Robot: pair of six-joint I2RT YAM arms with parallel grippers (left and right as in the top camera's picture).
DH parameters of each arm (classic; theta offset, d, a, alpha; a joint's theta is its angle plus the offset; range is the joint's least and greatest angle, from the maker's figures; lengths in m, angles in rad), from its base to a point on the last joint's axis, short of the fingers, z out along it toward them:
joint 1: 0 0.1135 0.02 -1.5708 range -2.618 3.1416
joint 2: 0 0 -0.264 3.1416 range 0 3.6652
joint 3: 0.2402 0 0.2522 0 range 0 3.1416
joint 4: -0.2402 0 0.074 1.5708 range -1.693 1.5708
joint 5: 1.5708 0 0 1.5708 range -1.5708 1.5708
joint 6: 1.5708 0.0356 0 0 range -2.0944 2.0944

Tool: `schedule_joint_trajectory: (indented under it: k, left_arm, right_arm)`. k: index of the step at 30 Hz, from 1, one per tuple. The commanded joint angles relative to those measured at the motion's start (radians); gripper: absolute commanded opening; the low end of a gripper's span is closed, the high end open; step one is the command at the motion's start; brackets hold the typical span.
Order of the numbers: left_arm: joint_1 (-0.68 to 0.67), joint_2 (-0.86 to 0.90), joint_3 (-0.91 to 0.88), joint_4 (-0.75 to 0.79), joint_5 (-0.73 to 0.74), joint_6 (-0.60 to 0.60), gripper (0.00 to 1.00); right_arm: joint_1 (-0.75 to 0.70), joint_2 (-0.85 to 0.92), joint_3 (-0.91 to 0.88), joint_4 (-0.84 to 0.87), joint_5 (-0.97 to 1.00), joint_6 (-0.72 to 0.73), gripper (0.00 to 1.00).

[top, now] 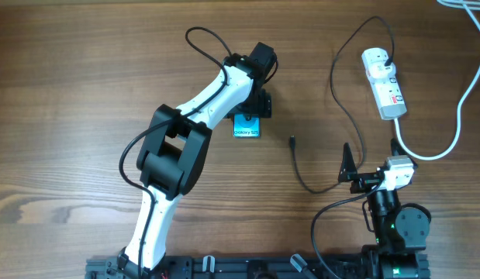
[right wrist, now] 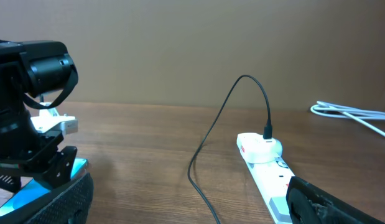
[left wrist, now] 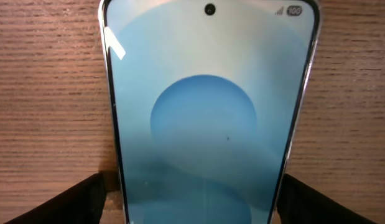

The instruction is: Plug charger to phone and switch on socket

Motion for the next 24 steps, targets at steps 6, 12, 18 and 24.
schedule_joint_trajectory:
  k: [6,12,18,24]
  left_arm:
    - [0.002,0.034,-0.019,-0.008,0.020,-0.031,0.80]
    - [0.002,0.034,-0.019,-0.008,0.020,-0.031,0.75]
    - [0.003,0.032,-0.017,-0.008,0.020,-0.031,0.74]
    - [0.003,-0.027,-0.016,-0.023,0.029,-0.031,0.74]
  right_arm:
    - [0.003,-0.002,-0.001,0.002,0.006,-0.011,0.99]
    - [0.003,-0.002,-0.001,0.002,0.006,-0.011,1.00]
    - [0.003,-0.002,-0.001,0.002,0.007,-0.011,1.00]
    - [0.003,-0.002,-0.001,0.002,0.007,-0.011,1.00]
